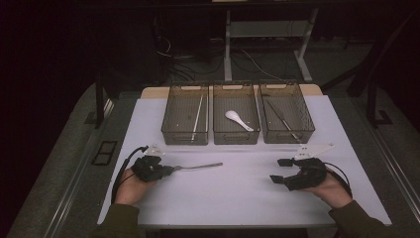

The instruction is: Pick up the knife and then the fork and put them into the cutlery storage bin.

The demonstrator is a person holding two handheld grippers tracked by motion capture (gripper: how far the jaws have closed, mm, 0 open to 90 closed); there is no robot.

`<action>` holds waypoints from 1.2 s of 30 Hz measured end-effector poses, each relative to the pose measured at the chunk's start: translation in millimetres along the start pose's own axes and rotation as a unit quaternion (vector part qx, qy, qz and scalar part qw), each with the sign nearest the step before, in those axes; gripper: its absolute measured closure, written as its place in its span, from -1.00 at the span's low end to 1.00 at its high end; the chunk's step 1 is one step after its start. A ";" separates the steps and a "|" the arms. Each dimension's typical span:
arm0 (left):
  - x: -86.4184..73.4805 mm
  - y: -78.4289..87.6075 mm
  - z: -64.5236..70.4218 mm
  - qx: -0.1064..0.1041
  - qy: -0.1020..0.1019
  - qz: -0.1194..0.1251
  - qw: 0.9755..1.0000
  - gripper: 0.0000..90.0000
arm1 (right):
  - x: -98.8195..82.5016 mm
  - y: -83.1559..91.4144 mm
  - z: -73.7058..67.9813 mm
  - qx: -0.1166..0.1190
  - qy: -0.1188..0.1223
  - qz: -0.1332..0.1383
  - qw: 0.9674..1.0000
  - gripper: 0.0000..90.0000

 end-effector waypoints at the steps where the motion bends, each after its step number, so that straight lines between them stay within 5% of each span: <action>1: 2.6 0.8 1.7 0.001 -0.008 0.005 1.000 0.95 | 0.6 0.1 -0.8 0.002 0.000 0.001 1.000 -0.27; 8: 29.7 4.0 24.5 -0.001 -0.045 0.045 0.998 0.96 | 17.7 -4.4 -9.3 0.023 0.027 0.004 0.999 -0.16; 17: 64.3 -8.7 65.4 -0.018 -0.102 0.046 0.994 0.96 | 47.6 -29.1 -31.5 0.068 0.071 -0.024 0.995 0.01; 22: 80.5 -22.3 83.9 -0.036 -0.125 0.039 0.991 0.95 | 53.1 -47.0 -40.3 0.085 0.106 -0.052 0.989 0.18; 28: 99.5 -32.1 105.3 -0.043 -0.158 0.035 0.986 0.95 | 54.4 -64.1 -39.9 0.073 0.124 -0.085 0.986 0.41; 36: 112.1 -35.5 125.1 -0.035 -0.179 0.036 0.983 0.95 | 44.9 -74.3 -35.1 0.063 0.152 -0.128 0.978 0.79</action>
Point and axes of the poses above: each handheld gripper's, and its own axes: y roughly backward along the jaws, x roughly out of its top, z roughly to its right, the point moved 5 cm from there along -y, roughly forward along the jaws, and after that the axes turned 3 degrees about z, right-handed, at the moved point
